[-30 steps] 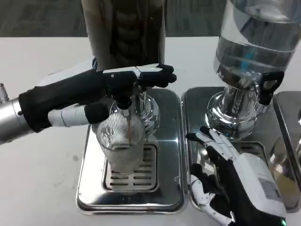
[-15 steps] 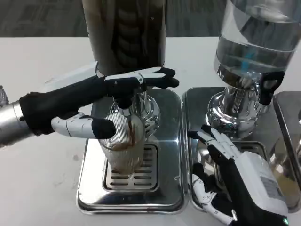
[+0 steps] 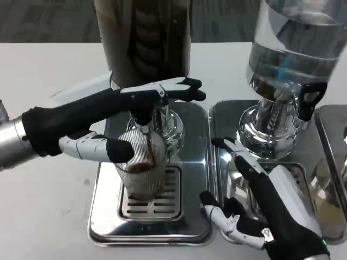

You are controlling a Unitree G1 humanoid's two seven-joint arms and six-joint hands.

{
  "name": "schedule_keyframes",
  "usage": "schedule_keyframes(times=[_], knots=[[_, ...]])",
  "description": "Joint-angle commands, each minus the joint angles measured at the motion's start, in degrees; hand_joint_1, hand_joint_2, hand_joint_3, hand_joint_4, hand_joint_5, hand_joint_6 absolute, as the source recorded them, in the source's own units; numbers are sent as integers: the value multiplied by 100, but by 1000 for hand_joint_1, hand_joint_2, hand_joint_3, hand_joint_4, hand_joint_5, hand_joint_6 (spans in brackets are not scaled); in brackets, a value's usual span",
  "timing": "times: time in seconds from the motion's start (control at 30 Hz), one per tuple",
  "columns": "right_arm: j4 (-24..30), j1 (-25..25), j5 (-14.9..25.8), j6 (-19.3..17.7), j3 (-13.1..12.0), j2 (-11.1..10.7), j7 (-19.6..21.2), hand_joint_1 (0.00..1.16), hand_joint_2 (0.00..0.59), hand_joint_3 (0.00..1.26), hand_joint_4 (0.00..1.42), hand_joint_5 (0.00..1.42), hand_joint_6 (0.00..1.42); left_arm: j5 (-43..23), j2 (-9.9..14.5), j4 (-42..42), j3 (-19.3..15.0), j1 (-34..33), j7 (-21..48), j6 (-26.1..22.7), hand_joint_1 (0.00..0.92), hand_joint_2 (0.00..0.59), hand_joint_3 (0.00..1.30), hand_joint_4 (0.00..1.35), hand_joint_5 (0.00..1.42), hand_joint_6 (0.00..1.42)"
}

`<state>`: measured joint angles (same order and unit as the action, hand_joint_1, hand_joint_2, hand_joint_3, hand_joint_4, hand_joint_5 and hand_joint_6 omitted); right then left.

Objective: Grasp the cup under the faucet to collect the drink, then remove the cup.

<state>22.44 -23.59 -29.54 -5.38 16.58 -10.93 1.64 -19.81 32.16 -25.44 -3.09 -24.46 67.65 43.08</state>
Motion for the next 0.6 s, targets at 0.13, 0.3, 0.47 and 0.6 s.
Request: schedule_keyframes(times=[0.13, 0.3, 0.47, 0.6], knots=[[-125, 243, 432, 24, -6, -24, -380, 916, 213, 67, 2, 53, 110, 129, 83, 29, 145, 178, 51, 75, 0, 44, 157, 26, 100, 74], [-227, 438, 603, 123, 29, 11, -576, 932, 186, 38, 0, 31, 97, 118, 86, 43, 141, 190, 24, 67, 0, 48, 157, 24, 100, 74], [-338, 627, 712, 188, 87, 49, -707, 939, 147, 7, 0, 4, 84, 112, 95, 47, 135, 191, 15, 66, 0, 50, 157, 23, 96, 68], [-422, 748, 756, 214, 122, 81, -759, 940, 144, 1, 0, 0, 82, 115, 98, 56, 134, 194, 2, 62, 0, 53, 157, 21, 92, 64]])
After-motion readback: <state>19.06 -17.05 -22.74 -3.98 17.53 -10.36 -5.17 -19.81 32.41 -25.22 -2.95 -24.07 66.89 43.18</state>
